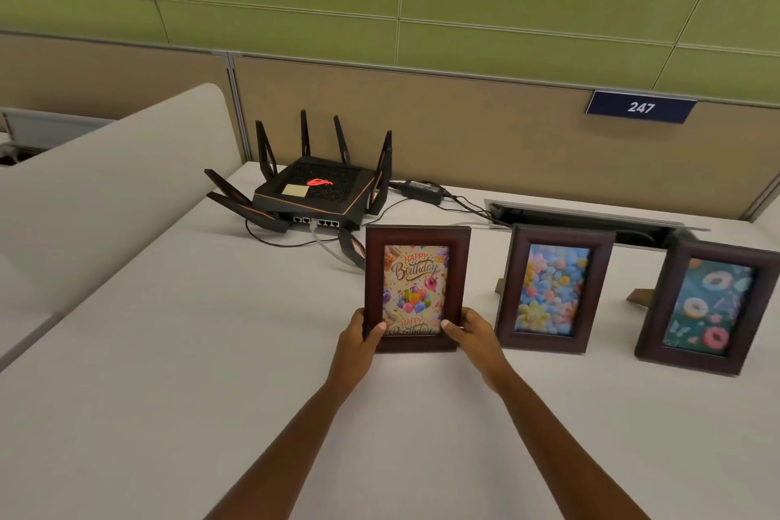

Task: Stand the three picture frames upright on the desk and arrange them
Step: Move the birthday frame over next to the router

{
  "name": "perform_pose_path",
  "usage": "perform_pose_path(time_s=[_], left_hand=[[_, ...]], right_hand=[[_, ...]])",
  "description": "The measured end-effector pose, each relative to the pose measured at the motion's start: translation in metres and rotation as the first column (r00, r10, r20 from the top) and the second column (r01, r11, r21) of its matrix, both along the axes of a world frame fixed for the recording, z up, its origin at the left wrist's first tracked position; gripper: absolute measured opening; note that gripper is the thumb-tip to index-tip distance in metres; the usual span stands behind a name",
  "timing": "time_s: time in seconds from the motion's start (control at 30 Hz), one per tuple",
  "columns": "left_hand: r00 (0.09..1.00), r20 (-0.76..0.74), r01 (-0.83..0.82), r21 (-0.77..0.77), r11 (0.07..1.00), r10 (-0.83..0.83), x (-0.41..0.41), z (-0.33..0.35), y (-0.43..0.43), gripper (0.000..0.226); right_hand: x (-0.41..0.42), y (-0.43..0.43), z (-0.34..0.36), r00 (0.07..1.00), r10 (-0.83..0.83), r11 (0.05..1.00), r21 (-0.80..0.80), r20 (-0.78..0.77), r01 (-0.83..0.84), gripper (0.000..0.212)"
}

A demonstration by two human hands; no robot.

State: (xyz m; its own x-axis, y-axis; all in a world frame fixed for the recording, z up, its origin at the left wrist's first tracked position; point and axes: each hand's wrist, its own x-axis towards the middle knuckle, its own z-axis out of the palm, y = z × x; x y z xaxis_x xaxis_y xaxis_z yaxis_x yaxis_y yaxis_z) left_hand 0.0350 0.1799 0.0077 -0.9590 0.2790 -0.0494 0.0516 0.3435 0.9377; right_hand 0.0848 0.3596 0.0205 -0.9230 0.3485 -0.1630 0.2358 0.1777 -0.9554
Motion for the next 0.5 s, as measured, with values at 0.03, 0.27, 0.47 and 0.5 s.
perform_pose_path(time_s=[0.03,0.27,0.47,0.5], left_hand=[[1.000,-0.003,0.005,-0.006,1.000,-0.005,-0.002,0.000,-0.002,0.039],[0.999,-0.035,-0.002,-0.011,1.000,0.001,-0.020,0.001,-0.026,0.036],[0.995,-0.070,-0.072,0.020,0.997,0.074,-0.042,0.006,-0.058,0.031],[0.993,-0.081,-0.082,0.014,0.997,0.083,-0.045,0.007,-0.064,0.030]], right_hand=[[-0.001,0.001,0.002,1.000,0.022,0.999,-0.026,0.013,-0.021,0.030],[-0.016,-0.017,0.011,0.988,0.154,0.984,-0.097,0.017,-0.152,0.041],[-0.044,-0.043,0.023,0.979,0.203,0.961,-0.186,-0.023,-0.204,0.034],[-0.050,-0.049,0.025,0.976,0.216,0.956,-0.197,-0.029,-0.218,0.038]])
